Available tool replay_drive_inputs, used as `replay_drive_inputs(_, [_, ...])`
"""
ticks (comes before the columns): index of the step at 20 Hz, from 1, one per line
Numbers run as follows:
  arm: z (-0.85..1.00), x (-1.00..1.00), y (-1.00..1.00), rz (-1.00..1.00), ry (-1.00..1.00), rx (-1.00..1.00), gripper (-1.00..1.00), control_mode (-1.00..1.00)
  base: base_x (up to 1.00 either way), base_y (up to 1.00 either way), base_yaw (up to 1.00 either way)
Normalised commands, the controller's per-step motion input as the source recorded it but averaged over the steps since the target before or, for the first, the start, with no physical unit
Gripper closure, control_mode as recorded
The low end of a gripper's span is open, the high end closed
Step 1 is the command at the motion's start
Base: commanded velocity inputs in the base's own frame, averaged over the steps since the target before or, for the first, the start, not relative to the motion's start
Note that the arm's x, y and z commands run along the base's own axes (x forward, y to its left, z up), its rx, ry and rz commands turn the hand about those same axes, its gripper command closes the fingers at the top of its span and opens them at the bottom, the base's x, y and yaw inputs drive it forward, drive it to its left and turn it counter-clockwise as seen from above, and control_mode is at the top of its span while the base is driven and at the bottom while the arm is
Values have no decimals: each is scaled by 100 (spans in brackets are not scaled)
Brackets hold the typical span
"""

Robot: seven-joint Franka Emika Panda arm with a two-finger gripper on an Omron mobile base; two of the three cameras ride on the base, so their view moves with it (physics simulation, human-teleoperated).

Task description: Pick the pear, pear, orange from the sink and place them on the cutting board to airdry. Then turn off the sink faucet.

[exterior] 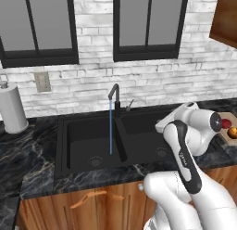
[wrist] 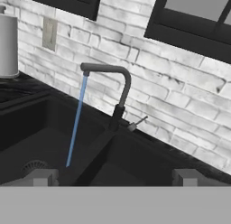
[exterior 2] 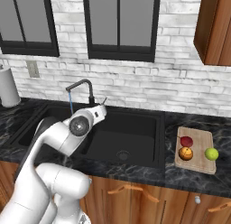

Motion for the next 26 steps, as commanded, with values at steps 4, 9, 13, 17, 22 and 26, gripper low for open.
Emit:
replay_drive_inputs(4, [-14,16,9,11,1,-1,-100,-100,0,0,0])
replay_drive_inputs(9, [-1,6,2,11,-1,0,-100,-100,0,0,0])
replay_drive_inputs(13, [22,-2,2,8,-12,0,-100,-100,0,0,0])
replay_drive_inputs(17, [26,-5,13,0,-14,0,-100,-100,0,0,0])
replay_drive_inputs(22, [8,16,6,0,4,0,-100,-100,0,0,0])
replay_drive_inputs(26, [1,27,0,5,11,0,-100,-100,0,0,0])
